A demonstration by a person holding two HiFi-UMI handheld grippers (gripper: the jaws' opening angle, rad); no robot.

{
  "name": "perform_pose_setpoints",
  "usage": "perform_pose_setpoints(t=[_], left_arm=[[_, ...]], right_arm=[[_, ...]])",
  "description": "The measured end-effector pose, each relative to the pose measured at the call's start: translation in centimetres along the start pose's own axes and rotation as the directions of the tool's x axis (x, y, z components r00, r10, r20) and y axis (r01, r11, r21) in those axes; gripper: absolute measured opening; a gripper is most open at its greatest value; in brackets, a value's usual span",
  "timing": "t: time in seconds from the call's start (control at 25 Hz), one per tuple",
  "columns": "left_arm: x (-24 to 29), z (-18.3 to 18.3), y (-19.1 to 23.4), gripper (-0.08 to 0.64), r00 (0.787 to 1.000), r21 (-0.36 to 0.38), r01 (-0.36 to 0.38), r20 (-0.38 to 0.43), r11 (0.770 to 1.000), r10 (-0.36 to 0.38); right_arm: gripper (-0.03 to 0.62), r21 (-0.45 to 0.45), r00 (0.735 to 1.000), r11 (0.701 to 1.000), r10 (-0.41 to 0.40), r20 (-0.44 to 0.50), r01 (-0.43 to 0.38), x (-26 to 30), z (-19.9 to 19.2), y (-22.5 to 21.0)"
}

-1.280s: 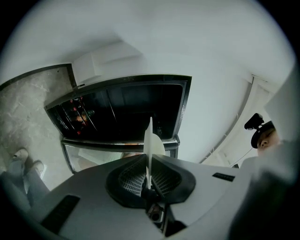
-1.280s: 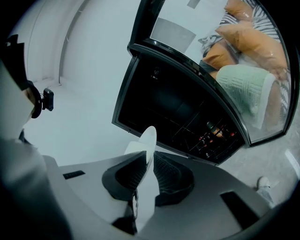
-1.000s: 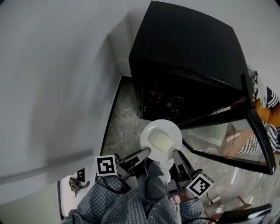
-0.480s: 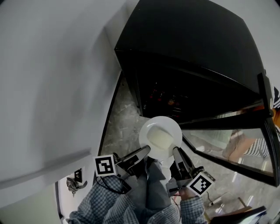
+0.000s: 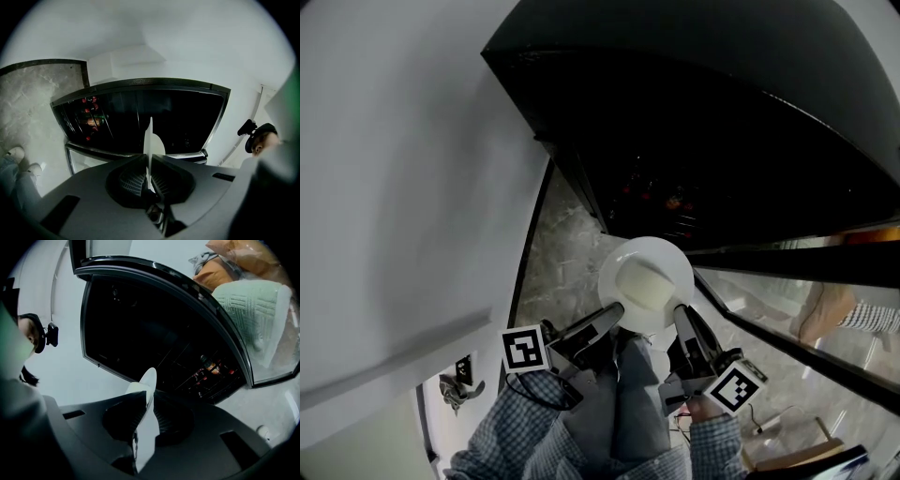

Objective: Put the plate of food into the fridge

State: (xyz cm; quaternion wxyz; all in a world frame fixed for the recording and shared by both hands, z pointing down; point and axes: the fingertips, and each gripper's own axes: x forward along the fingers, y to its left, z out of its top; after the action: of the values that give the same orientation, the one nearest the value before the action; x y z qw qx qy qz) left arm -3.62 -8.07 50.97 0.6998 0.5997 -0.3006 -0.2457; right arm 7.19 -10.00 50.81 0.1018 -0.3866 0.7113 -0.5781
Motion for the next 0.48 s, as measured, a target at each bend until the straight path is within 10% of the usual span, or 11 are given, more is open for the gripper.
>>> perform_pose_setpoints(t=[0.48], left_arm=[[2.1, 0.6, 4.3, 0.025, 1.000, -0.012, 0.014, 0.019, 1.000, -0.014]], right_arm=[[0.054, -0.010, 1.000, 1.000, -0.022, -0.011, 0.022, 1.5, 0.1, -4.4]])
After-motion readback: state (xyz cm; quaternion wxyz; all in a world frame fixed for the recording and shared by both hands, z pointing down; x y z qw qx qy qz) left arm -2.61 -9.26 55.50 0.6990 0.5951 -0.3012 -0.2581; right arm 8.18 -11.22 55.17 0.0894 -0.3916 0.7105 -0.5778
